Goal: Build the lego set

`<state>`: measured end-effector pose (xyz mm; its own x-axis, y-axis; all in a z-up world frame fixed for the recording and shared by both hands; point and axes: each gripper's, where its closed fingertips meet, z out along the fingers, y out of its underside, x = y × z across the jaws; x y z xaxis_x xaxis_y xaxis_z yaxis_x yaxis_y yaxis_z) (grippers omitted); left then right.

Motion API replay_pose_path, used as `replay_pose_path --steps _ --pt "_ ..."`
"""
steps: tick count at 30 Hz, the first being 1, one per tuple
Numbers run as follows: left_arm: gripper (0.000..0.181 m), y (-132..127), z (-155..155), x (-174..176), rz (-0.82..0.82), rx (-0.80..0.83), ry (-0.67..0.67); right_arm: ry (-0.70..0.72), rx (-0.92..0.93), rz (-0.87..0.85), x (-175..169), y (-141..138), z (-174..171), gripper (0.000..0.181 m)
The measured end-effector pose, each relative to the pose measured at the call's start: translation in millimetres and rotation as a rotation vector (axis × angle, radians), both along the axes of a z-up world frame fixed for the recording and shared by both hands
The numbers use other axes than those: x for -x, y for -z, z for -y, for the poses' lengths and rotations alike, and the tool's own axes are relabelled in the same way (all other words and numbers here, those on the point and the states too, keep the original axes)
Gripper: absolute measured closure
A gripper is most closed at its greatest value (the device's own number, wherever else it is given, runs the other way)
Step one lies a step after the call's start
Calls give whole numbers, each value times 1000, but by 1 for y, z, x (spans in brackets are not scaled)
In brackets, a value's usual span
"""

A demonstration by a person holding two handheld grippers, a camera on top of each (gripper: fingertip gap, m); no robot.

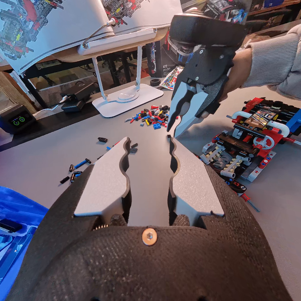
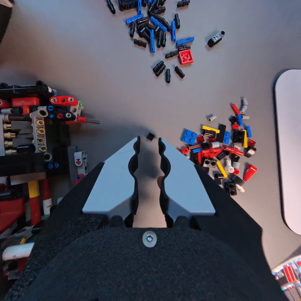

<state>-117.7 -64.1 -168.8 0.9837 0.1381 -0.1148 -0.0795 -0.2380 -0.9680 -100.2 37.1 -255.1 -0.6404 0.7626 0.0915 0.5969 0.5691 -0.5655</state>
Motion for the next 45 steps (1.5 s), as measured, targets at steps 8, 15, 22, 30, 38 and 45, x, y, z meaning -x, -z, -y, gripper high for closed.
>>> replay_pose_path --steps 8,15,22,30,38,45 --pt "135 -1 0 -4 -8 0 24 32 -1 10 13 5 -13 175" --pt "135 -1 1 -4 -3 -4 23 168 -118 -48 30 2 -69 168" --pt "135 -1 1 -4 -6 -2 22 218 -43 -135 19 -26 -84 165" --pt "135 1 0 -5 -14 8 26 278 -6 32 -43 -3 -97 157" --pt "136 0 0 -4 -13 5 19 315 48 -6 -31 4 -92 168" --pt "136 4 -1 -3 -14 21 17 342 23 -34 -1 3 -96 168"
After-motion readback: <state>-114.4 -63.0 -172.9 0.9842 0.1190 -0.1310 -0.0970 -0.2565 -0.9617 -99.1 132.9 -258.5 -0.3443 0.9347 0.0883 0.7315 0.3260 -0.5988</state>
